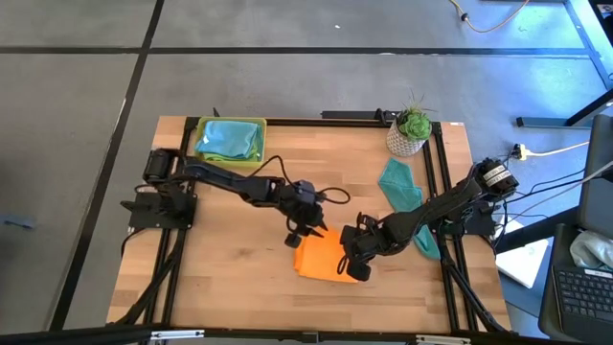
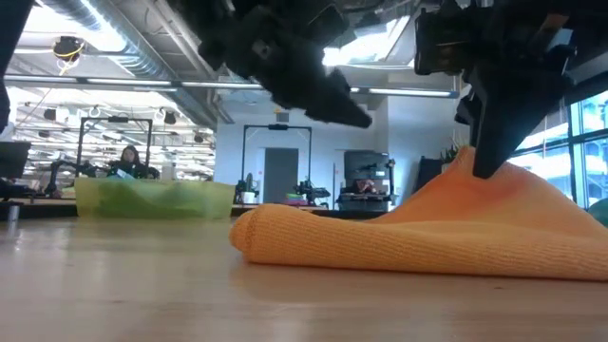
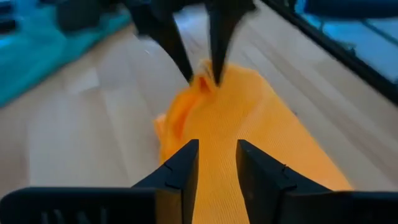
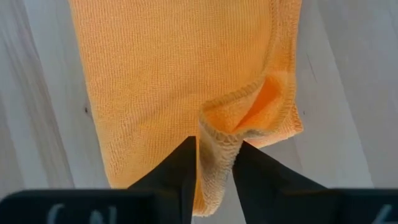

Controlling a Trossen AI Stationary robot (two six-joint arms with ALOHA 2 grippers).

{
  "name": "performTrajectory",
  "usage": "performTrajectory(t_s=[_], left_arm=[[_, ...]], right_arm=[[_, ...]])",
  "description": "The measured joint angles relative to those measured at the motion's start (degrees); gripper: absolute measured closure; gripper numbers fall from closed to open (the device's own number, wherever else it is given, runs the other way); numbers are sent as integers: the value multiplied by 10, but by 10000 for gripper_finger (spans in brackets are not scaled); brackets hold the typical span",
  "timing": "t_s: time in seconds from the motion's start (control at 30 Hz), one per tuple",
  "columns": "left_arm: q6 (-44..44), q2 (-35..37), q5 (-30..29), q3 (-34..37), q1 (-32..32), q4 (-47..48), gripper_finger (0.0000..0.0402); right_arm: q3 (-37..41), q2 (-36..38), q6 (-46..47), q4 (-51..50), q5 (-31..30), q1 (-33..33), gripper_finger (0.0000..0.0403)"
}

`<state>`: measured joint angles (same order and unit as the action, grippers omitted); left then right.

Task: Fold microfiber towels
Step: Fold the orange towel

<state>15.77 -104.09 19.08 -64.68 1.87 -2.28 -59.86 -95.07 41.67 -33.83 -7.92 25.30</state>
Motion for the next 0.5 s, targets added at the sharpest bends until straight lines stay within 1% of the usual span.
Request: performTrajectory(t_s=[0.13,0.23,0.3,0.43,0.5], left_arm=[[26,-39,10,1,-1,6,294],[28,-56,10,1,-1,-16,288],[28,-56,-2,1,-1,-31,285],[30,-44,-13,0,-1,-70,282],[30,-37,-3,-9,-1,-62,282]], right_arm=[[0,0,1,2,0,0,329],[0,1,-1,19,3,0,365],[0,3,-5,32,14,0,391],[-13,12,-25,48,28,6,390],[-24,15,-47,42,29,11,394]])
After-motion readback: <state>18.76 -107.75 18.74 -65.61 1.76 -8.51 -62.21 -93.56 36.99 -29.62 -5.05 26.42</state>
